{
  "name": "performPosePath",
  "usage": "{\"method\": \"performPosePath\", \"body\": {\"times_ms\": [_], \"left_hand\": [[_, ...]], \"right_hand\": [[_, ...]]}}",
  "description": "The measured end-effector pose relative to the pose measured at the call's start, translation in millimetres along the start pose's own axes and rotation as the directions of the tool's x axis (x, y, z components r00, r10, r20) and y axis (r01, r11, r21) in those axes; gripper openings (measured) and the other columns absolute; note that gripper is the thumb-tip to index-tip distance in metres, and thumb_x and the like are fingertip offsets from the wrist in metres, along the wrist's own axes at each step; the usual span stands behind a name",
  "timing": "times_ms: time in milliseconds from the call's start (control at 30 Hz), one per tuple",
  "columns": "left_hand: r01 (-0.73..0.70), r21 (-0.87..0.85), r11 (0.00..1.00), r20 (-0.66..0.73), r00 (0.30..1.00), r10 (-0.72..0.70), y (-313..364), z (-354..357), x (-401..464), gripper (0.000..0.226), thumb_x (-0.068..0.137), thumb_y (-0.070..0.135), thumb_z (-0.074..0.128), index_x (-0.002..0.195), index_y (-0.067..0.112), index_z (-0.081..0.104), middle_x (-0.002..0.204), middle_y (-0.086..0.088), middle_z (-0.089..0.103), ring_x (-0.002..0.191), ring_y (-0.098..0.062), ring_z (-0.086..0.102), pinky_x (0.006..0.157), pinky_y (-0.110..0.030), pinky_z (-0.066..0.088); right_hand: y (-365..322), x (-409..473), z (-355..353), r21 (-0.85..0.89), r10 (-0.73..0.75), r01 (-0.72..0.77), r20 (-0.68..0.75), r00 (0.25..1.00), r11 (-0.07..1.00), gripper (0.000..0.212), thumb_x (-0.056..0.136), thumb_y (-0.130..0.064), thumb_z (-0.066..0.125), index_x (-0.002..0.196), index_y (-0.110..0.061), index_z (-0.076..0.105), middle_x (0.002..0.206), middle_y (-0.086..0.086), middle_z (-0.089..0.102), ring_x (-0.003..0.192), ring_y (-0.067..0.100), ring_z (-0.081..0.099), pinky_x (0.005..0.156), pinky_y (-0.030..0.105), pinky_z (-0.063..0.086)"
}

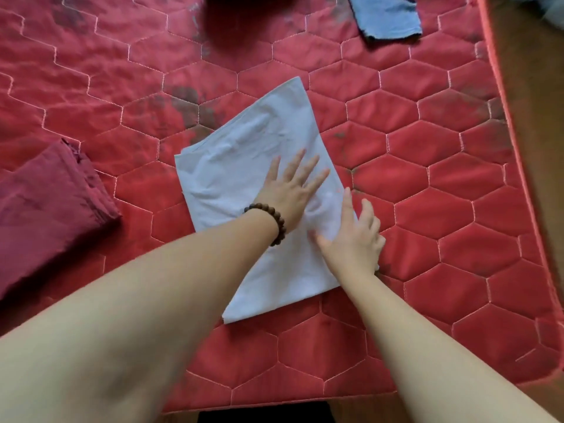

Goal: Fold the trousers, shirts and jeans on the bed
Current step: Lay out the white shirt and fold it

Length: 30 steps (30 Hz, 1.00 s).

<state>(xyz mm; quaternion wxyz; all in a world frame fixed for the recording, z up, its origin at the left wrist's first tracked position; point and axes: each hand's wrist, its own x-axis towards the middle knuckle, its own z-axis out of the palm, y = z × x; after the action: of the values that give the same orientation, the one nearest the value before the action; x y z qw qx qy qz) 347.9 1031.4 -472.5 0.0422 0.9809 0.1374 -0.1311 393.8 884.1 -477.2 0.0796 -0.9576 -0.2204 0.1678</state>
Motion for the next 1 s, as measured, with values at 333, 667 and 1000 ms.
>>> {"method": "performPosePath", "body": {"times_ms": [333,667,1000], "left_hand": [[-0.362,0.245,0.899,0.287,0.913,0.289,-5,-28,74,0.086,0.067,0.054,0.075,0.138,0.029,0.034,0.13,0.005,0.047,0.13,-0.022,0.035,0.112,-0.061,-0.002],[-0.295,0.251,0.922,0.171,0.951,0.258,-57,-41,44,0.02,0.08,0.028,0.061,0.099,0.027,0.057,0.092,0.009,0.063,0.104,-0.017,0.053,0.119,-0.041,0.003],[-0.103,0.144,0.984,-0.206,0.97,0.132,-83,-131,39,0.015,0.079,0.008,0.056,0.09,0.016,0.05,0.085,-0.005,0.056,0.078,-0.03,0.056,0.057,-0.033,0.028]], "right_hand": [[-6,21,-10,0.236,0.157,-0.241,0.325,0.932,0.942,0.049,0.075,-0.041,0.07,0.103,-0.015,0.04,0.102,0.007,0.063,0.097,0.033,0.06,0.082,0.041,0.045],[16,24,-32,0.016,-0.137,0.136,0.095,0.986,0.991,0.006,0.086,-0.024,0.053,0.083,-0.019,0.051,0.087,0.004,0.054,0.087,0.031,0.055,0.06,0.032,0.031],[-1,74,-140,-0.239,-0.467,0.404,-0.358,0.809,0.883,0.009,0.078,-0.006,0.065,0.08,-0.007,0.056,0.074,0.013,0.057,0.069,0.035,0.056,0.05,0.034,0.028]]}}
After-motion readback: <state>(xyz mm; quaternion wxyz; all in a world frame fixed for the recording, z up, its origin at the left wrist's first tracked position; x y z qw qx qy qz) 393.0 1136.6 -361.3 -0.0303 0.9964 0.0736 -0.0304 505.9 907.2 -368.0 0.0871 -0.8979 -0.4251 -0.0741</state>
